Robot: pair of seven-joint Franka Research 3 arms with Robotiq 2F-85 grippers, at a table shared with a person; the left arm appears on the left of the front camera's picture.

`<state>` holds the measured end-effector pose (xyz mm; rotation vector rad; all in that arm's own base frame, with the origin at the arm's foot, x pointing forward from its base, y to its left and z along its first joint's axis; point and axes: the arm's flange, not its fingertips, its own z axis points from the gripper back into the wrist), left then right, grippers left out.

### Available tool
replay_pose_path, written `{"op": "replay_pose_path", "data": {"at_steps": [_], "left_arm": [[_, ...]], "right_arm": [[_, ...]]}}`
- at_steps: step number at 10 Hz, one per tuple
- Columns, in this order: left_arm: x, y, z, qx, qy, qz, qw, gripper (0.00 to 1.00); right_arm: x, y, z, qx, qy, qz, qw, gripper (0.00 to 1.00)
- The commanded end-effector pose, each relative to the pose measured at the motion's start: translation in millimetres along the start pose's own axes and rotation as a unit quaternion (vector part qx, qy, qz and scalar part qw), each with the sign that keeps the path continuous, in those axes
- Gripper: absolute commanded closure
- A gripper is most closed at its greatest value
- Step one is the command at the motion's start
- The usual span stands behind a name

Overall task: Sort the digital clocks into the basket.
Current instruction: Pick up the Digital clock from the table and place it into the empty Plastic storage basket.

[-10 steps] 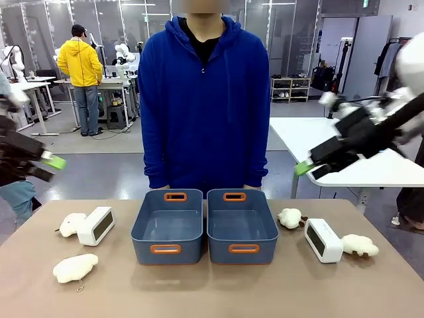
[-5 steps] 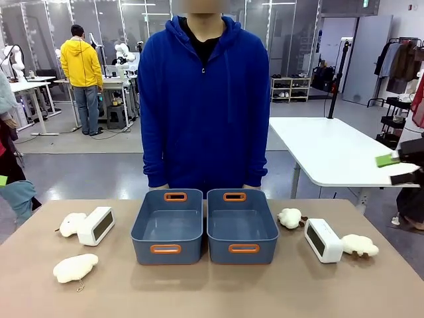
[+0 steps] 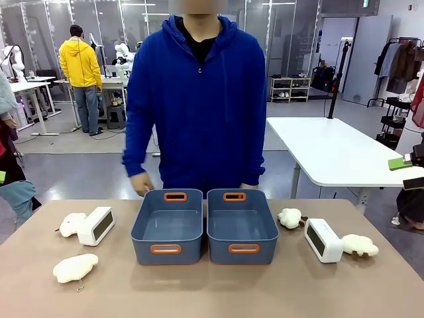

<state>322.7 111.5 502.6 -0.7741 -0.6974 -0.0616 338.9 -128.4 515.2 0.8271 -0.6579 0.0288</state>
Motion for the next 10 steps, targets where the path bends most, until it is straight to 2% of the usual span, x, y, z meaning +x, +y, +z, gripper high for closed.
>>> {"op": "replay_pose_path", "data": {"at_steps": [1,10], "left_arm": [[-1.7,2.5,1.9,-0.005,0.005,0.0,1.0,0.0],[-1.7,2.5,1.9,-0.005,0.005,0.0,1.0,0.0]], "right_arm": [[1.6,1.3,0.7,0.007,-0.002,0.004,1.0,0.0],[1.6,1.3,0.7,0.007,-0.002,0.004,1.0,0.0]]}}
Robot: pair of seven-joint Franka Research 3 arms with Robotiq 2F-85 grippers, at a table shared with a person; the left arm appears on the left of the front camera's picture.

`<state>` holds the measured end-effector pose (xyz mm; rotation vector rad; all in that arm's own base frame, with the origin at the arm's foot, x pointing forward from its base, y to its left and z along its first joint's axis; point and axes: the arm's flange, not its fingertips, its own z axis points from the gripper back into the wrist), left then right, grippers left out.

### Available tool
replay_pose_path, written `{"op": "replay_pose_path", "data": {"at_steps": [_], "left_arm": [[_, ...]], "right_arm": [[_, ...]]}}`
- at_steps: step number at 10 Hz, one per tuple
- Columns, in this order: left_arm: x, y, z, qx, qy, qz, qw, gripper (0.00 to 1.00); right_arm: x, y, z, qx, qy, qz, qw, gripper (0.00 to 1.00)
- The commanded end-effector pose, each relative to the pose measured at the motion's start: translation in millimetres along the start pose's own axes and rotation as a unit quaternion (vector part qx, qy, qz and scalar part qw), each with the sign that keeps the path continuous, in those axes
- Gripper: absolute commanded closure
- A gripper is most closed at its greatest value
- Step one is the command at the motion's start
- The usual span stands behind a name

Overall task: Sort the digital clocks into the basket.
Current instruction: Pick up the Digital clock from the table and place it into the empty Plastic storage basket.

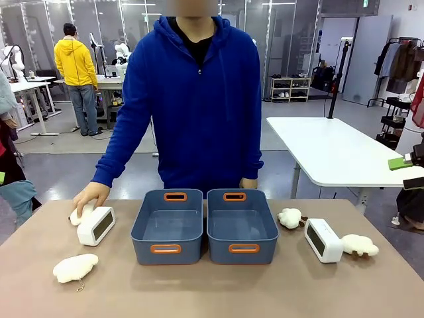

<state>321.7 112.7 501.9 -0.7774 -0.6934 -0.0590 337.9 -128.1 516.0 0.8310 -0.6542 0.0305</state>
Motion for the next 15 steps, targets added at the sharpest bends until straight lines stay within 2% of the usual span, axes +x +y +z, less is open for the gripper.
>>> {"op": "replay_pose_path", "data": {"at_steps": [1,15], "left_arm": [[-0.7,1.4,0.9,-0.004,0.004,-0.003,1.0,0.0],[-0.7,1.4,0.9,-0.004,0.004,-0.003,1.0,0.0]], "right_arm": [[2.0,0.4,-0.1,0.005,-0.004,0.004,1.0,0.0],[0.2,0.2,0.2,0.0,0.0,0.0,1.0,0.0]]}}
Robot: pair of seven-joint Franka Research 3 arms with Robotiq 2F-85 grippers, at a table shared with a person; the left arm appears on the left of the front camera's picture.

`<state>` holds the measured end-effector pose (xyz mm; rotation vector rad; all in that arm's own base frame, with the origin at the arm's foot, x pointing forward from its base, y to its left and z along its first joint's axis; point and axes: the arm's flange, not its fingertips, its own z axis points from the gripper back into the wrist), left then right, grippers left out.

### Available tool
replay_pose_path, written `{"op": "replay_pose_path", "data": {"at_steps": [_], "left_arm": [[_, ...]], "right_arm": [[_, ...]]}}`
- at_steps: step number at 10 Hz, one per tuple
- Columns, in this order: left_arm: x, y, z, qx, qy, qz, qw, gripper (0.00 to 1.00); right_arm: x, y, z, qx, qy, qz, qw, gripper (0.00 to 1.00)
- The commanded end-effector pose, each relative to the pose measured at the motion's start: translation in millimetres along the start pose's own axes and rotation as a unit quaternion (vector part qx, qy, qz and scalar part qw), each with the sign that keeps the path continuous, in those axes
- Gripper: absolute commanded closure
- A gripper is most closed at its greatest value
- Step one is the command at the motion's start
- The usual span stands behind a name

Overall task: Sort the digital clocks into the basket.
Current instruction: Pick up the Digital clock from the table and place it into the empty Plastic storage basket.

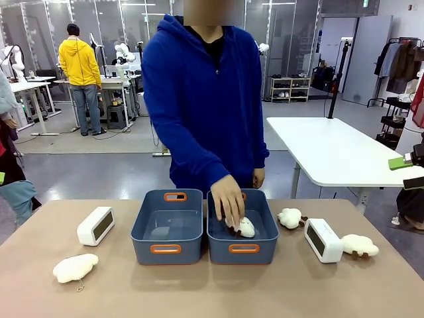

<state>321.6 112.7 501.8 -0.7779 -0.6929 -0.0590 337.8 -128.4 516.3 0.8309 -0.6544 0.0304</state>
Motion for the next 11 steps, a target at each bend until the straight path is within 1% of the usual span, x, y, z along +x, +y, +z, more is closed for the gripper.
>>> {"op": "replay_pose_path", "data": {"at_steps": [1,2,3,4,6,7,9,11], "left_arm": [[-1,1,1,-0.004,0.004,-0.003,1.0,0.0],[-1,1,1,-0.004,0.004,-0.003,1.0,0.0],[-1,1,1,-0.004,0.004,-0.003,1.0,0.0],[-1,1,1,-0.004,0.004,-0.003,1.0,0.0],[-1,1,1,-0.004,0.004,-0.003,1.0,0.0],[-1,1,1,-0.004,0.004,-0.003,1.0,0.0],[-1,1,1,-0.004,0.004,-0.003,1.0,0.0],[-1,1,1,-0.004,0.004,-0.003,1.0,0.0]], "right_arm": [[5,31,0,-0.109,0.028,0.071,0.991,0.0],[16,49,-28,-0.202,0.079,0.107,0.97,0.0],[29,47,-61,-0.244,0.116,0.104,0.957,0.0],[36,40,-95,-0.267,0.147,0.101,0.947,0.0],[34,29,-136,-0.285,0.201,0.09,0.933,0.0],[32,19,-155,-0.299,0.217,0.083,0.926,0.0],[24,-4,-191,-0.301,0.222,0.059,0.925,0.0],[9,-21,-226,-0.316,0.235,0.053,0.918,0.0]]}}
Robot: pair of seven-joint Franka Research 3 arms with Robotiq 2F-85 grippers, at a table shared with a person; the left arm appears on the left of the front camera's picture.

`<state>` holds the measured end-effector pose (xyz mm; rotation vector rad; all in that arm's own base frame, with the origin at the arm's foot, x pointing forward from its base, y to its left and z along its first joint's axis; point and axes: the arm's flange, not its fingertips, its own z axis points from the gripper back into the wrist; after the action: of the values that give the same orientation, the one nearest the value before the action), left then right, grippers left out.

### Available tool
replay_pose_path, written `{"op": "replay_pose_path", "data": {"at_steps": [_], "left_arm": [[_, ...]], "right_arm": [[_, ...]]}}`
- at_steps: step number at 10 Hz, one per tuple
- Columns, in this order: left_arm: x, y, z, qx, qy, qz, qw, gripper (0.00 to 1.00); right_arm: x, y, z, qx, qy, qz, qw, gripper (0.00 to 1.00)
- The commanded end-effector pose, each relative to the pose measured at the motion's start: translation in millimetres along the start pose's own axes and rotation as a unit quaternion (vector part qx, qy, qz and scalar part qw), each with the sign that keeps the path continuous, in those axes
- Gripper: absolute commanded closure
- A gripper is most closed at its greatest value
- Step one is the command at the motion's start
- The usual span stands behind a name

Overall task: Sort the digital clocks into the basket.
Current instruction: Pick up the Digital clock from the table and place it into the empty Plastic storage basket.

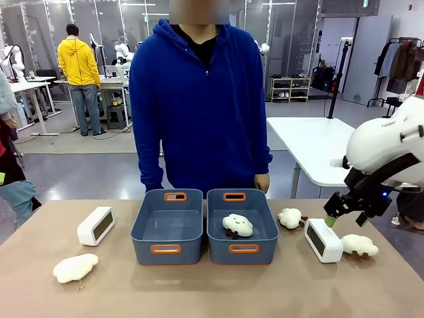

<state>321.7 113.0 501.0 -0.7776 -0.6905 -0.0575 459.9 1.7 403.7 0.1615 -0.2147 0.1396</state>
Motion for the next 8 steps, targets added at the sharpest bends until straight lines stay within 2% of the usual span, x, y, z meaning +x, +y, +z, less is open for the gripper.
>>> {"op": "replay_pose_path", "data": {"at_steps": [1,6,7,8], "left_arm": [[0,1,1,-0.004,0.003,-0.004,1.0,0.0],[0,1,1,-0.004,0.003,-0.004,1.0,0.0],[0,1,1,-0.004,0.003,-0.004,1.0,0.0],[0,1,1,-0.004,0.003,-0.004,1.0,0.0]], "right_arm": [[17,9,-32,-0.024,-0.008,-0.022,0.999,0.0],[28,9,-76,-0.041,0.009,-0.031,0.999,0.0],[27,12,-78,-0.041,0.012,-0.028,0.999,0.38],[27,14,-81,-0.046,0.013,-0.022,0.999,0.6]]}}
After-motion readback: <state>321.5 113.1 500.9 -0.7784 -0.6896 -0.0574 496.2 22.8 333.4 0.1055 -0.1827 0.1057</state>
